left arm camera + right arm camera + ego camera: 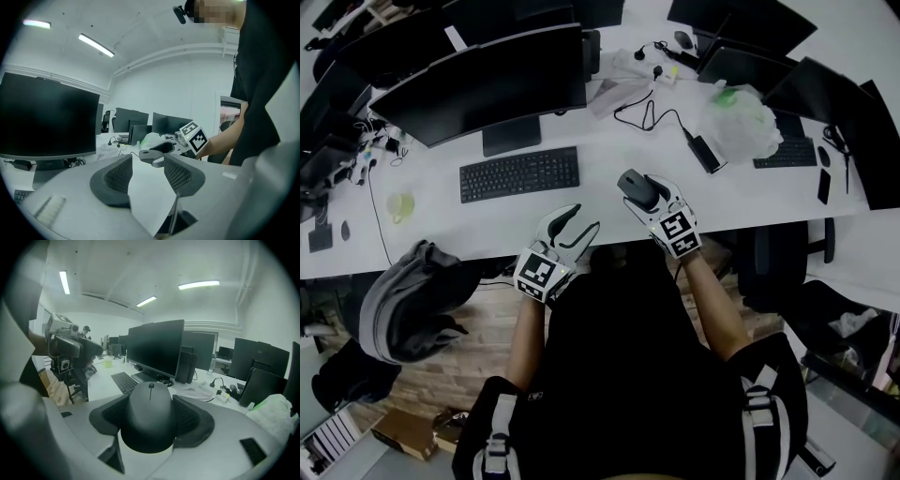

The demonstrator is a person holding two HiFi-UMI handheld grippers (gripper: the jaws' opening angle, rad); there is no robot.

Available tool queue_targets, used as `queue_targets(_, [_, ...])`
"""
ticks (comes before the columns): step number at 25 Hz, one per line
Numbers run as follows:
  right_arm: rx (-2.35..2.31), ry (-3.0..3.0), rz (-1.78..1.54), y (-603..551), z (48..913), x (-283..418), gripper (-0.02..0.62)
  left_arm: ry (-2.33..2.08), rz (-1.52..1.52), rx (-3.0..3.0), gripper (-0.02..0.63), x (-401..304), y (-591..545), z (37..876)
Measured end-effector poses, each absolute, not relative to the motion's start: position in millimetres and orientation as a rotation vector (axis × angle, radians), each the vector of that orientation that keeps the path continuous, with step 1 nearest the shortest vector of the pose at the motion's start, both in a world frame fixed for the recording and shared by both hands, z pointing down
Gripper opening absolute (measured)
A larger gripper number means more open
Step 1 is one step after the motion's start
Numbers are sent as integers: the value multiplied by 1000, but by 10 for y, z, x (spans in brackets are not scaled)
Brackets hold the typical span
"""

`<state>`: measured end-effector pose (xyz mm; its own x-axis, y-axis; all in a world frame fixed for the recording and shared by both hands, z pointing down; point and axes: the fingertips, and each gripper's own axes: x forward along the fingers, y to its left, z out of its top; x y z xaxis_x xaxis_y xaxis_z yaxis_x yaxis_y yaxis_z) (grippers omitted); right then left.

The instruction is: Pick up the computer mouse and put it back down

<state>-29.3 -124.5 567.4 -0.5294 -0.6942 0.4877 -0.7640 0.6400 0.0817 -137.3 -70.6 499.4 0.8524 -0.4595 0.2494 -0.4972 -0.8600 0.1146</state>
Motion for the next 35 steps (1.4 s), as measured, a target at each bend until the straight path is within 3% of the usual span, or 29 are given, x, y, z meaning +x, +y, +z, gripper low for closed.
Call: queue_targets(35, [1215,-2383,188,-1045,5483,-298,293,-661,373,2880,193,-1339,-701,4966])
